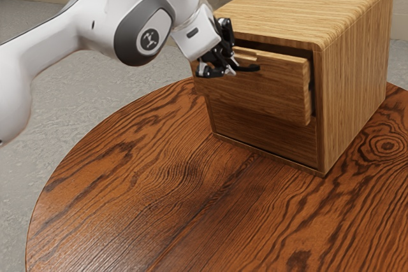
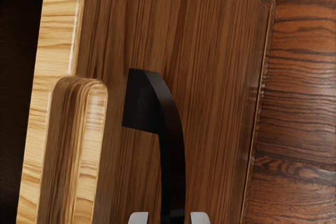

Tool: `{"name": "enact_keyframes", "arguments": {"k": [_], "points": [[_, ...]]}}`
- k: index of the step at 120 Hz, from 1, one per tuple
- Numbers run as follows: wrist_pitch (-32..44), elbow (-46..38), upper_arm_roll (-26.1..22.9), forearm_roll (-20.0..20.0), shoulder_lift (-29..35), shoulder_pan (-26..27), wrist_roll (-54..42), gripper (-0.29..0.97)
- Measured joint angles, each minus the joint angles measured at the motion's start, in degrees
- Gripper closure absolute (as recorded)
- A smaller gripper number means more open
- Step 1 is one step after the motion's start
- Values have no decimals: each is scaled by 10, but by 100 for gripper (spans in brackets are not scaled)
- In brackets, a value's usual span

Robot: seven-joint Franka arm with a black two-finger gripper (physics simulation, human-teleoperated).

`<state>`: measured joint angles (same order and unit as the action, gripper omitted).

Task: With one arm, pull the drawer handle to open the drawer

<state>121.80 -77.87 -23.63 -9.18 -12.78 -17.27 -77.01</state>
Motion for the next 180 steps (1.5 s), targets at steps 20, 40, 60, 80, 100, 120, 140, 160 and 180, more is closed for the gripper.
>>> {"name": "enact_keyframes", "arguments": {"k": [20, 40, 60, 80, 100, 120, 140, 160, 180], "points": [[6, -20, 2, 1, 17, 0, 1, 70], [14, -47, 5, 3, 38, 0, 2, 71], [24, -76, 10, 7, 60, 0, 3, 71], [32, -104, 19, 12, 86, 2, 4, 72], [40, -124, 23, 16, 103, 1, 5, 72], [49, -148, 24, 21, 119, -1, 6, 72], [58, -174, 34, 27, 141, 5, 7, 72], [67, -194, 36, 31, 157, 4, 8, 73], [75, -216, 35, 36, 175, 1, 8, 73]]}}
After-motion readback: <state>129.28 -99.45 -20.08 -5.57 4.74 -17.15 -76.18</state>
